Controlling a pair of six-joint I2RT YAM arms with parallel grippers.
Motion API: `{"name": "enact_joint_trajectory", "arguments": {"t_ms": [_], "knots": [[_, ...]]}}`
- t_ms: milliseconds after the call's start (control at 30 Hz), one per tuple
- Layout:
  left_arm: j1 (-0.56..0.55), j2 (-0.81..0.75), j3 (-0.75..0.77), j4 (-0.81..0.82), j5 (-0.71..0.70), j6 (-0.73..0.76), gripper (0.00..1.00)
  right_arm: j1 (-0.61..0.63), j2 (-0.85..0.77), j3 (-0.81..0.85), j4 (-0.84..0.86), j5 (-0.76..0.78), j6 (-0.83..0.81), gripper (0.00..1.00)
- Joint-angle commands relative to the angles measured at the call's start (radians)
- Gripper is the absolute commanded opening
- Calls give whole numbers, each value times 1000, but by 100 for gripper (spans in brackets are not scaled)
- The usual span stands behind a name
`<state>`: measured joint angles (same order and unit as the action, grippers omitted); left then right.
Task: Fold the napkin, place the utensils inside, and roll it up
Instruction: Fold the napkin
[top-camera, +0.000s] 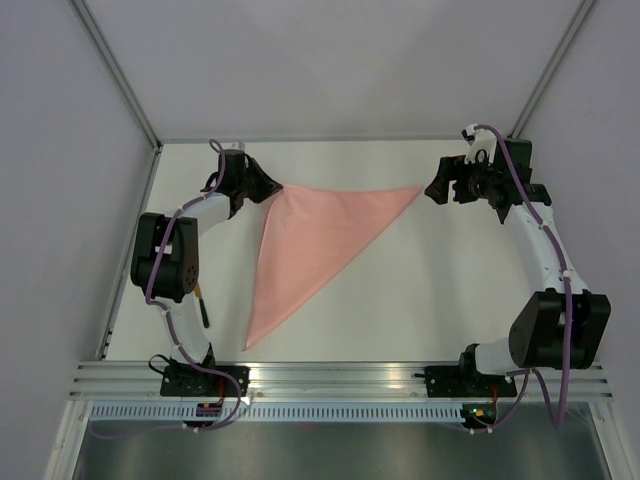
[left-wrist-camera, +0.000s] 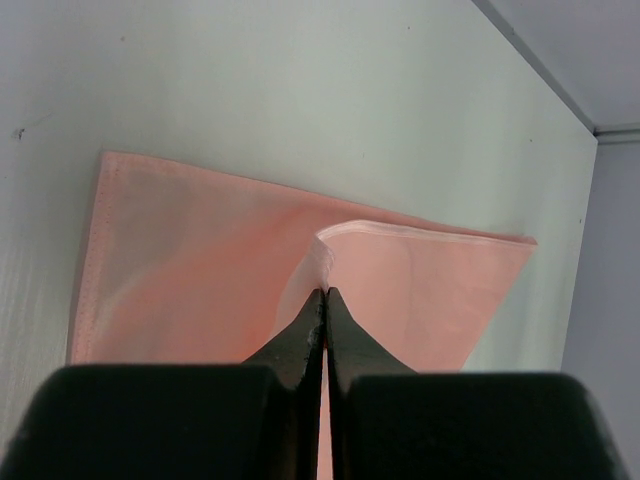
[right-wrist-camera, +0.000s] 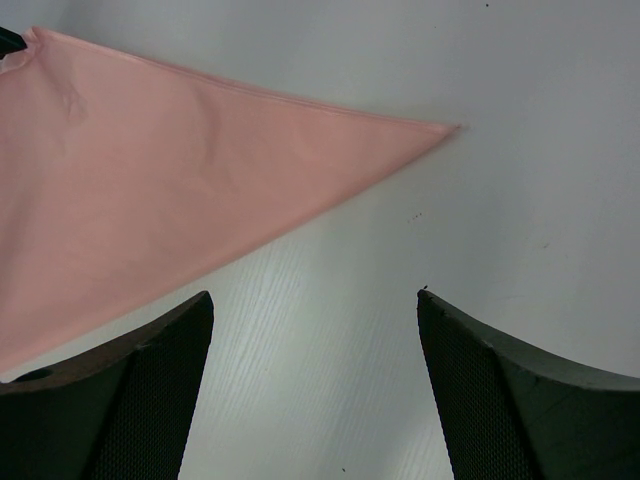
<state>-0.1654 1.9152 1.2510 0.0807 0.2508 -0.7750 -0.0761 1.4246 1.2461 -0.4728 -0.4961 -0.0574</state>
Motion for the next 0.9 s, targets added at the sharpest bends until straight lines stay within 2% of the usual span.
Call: {"name": "enact_joint_trajectory", "arguments": {"t_ms": [0, 600, 700, 800, 867], "knots": [[7, 16, 48, -4, 41, -15, 2, -5, 8, 13, -3, -6, -4, 88], [21, 77, 57, 5, 36, -9, 3, -4, 27, 10, -6, -7, -12, 88], [27, 94, 70, 4, 38, 3, 14, -4, 28, 10, -7, -12, -13, 88], [33, 97, 82, -4, 28, 20, 44, -2, 25, 10, -12, -18, -13, 88], [43, 90, 83, -7, 18, 34, 54, -4, 22, 9, -13, -21, -16, 88]]}}
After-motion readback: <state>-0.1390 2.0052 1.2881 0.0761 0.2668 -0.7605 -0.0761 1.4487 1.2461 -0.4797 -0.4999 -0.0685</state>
